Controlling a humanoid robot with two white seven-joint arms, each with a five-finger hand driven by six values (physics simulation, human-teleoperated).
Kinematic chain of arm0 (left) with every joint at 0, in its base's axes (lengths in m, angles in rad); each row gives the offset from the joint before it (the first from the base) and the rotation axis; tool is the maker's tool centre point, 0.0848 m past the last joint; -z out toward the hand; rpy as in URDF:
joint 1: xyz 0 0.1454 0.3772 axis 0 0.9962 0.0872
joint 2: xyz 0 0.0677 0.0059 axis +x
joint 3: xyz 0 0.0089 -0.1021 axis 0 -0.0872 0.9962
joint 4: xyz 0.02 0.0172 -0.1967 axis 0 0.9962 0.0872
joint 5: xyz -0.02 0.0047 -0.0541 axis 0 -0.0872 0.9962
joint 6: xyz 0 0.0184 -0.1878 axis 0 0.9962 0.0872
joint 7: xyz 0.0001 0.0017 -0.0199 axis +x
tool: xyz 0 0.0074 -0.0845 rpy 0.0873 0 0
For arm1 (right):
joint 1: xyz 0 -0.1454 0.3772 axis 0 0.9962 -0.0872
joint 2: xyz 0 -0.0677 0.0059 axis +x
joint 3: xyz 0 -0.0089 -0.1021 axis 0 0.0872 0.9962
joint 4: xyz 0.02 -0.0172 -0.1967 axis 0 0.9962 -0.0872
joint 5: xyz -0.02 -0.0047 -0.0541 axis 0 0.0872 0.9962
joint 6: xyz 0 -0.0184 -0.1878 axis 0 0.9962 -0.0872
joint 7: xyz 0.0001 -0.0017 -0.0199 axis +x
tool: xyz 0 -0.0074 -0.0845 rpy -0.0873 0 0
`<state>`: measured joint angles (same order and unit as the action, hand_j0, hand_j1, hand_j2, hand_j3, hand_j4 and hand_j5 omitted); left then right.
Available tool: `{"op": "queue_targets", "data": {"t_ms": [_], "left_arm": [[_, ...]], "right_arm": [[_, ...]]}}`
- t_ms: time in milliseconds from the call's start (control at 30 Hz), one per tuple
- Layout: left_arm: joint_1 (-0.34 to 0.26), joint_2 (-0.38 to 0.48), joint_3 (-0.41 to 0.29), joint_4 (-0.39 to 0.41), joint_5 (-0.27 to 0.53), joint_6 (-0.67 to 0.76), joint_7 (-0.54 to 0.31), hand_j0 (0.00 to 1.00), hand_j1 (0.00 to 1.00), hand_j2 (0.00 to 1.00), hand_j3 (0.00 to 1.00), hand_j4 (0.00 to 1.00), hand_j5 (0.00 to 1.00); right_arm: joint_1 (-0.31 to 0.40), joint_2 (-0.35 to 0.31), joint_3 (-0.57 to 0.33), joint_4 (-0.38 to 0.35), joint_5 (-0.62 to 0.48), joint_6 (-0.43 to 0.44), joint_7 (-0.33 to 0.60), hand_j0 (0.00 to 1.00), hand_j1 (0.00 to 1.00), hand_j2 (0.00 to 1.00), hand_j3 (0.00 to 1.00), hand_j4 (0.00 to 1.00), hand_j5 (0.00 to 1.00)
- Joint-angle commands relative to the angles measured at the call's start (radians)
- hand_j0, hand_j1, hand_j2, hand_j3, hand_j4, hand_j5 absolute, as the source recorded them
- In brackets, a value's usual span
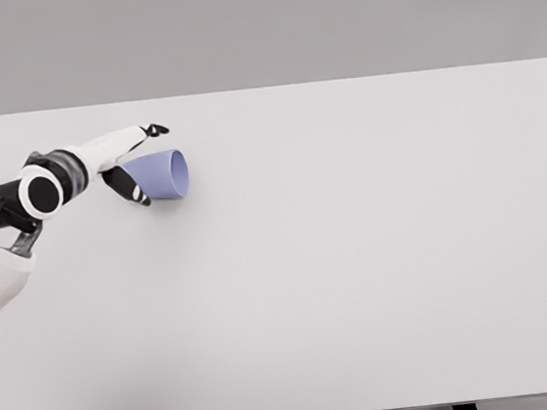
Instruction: Flip the cup with left arm and place it on the table
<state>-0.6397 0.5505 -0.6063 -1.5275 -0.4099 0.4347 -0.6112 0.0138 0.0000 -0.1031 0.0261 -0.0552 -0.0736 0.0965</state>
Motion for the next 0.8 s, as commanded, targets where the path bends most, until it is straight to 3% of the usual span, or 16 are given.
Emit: {"op": "queue_targets", "data": {"t_ms": [0,500,767], "left_arm": [[0.0,-0.011,-0.01,0.013,-0.004,0.004,0.0,1.0,1.0,1.0,1.0,1.0,1.0],[-0.015,-0.057,-0.03,0.067,-0.043,0.002,0.0,1.0,1.0,1.0,1.0,1.0,1.0],[-0.017,-0.072,-0.035,0.073,-0.049,0.002,0.0,0.94,0.94,0.94,0.94,0.94,0.94]], "right_arm": [[0.0,0.0,-0.001,0.0,0.0,0.0,0.0,1.0,1.0,1.0,1.0,1.0,1.0],[0.0,0.0,-0.001,0.0,0.0,0.0,0.0,1.0,1.0,1.0,1.0,1.0,1.0],[0.0,0.0,0.0,0.0,0.0,0.0,0.0,1.0,1.0,1.0,1.0,1.0,1.0]]}}
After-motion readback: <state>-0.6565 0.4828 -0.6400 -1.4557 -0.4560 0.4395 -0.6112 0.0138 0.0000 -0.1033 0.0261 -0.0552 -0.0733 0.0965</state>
